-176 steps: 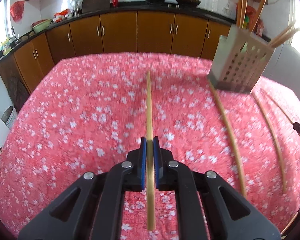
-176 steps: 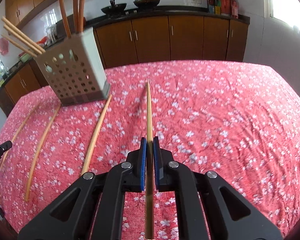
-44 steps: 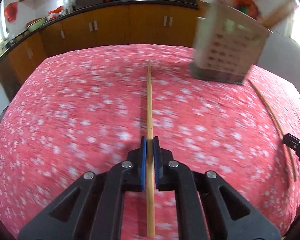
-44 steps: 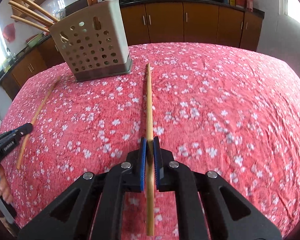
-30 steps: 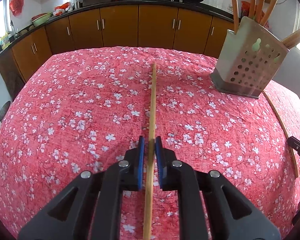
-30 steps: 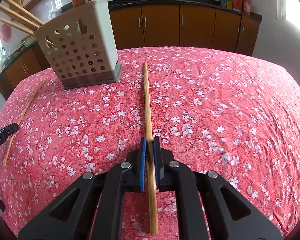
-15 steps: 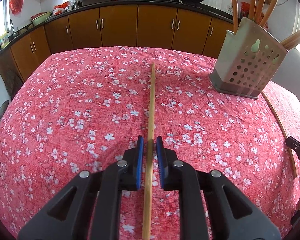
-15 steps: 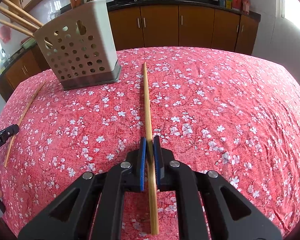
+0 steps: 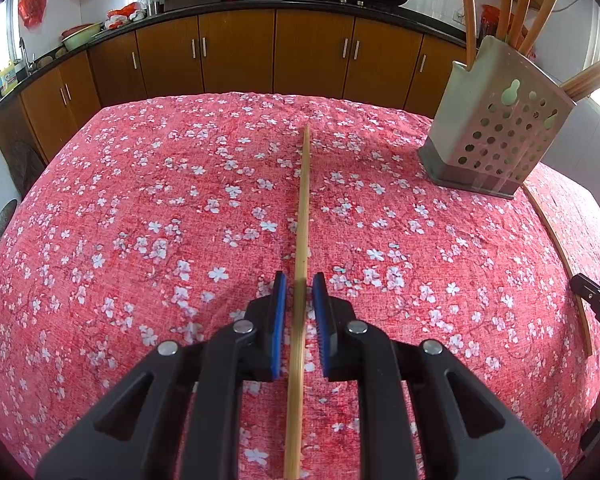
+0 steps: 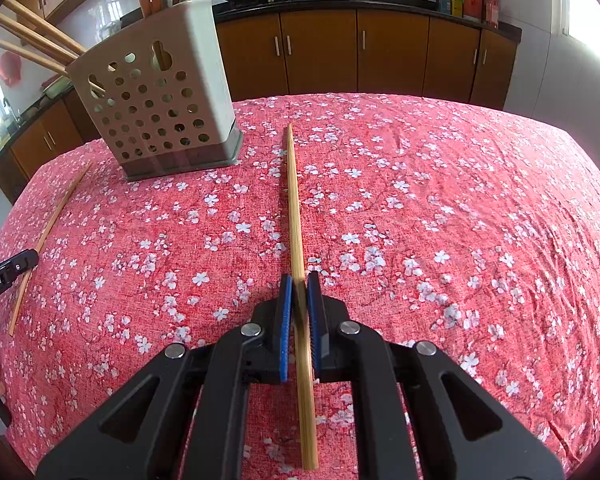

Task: Organize utensils
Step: 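Hold the grasped chopsticks against the table with both tools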

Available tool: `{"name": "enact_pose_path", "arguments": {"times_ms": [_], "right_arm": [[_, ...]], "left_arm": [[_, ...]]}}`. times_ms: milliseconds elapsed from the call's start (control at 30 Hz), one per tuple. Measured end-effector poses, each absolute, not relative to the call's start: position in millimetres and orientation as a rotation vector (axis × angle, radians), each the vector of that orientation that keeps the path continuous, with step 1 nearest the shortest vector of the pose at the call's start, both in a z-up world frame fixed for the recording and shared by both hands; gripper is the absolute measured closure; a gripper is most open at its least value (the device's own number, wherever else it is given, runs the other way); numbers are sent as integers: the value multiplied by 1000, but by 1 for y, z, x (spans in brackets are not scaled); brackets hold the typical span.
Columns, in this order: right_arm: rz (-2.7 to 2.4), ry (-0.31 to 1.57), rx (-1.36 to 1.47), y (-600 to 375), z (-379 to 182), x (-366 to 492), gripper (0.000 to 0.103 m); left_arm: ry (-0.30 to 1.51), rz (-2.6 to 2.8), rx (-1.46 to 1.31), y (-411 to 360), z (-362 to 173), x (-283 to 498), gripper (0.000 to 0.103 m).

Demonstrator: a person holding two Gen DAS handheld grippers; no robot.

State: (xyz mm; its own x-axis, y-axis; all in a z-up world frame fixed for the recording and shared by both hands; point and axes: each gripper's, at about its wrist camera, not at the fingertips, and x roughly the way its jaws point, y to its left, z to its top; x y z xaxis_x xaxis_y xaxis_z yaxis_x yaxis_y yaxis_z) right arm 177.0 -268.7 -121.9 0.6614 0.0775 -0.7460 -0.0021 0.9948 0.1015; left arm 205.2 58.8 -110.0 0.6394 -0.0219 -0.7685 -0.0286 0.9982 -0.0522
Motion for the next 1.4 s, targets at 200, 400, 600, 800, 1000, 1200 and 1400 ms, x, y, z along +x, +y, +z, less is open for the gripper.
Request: {"name": "enact_pose_path", "arguments": {"times_ms": [200,400,600,800,1000,1200,1400], "right_arm": [[45,847,95,-269,-122,177,94],[45,847,95,-269,-122,177,94],[45,848,96,-269,-121,177,94],[45,848,95,-269,-121,177,94],[45,848,95,-269,-121,177,94],[45,848,95,-269,-121,178,94],[45,849,95,-269,-120,178,94]], "left_arm": [[878,3,-63,59,-110,205,87],[878,3,-62,58,-110,205,86],[878,2,-59,57,-110,205,85],[878,2,-60,57,-110,205,85],[879,2,-59,58,-110,205,85],[880,1,-59,57,-110,205,85],[880,-1,-61,57,-109,206,85]]}}
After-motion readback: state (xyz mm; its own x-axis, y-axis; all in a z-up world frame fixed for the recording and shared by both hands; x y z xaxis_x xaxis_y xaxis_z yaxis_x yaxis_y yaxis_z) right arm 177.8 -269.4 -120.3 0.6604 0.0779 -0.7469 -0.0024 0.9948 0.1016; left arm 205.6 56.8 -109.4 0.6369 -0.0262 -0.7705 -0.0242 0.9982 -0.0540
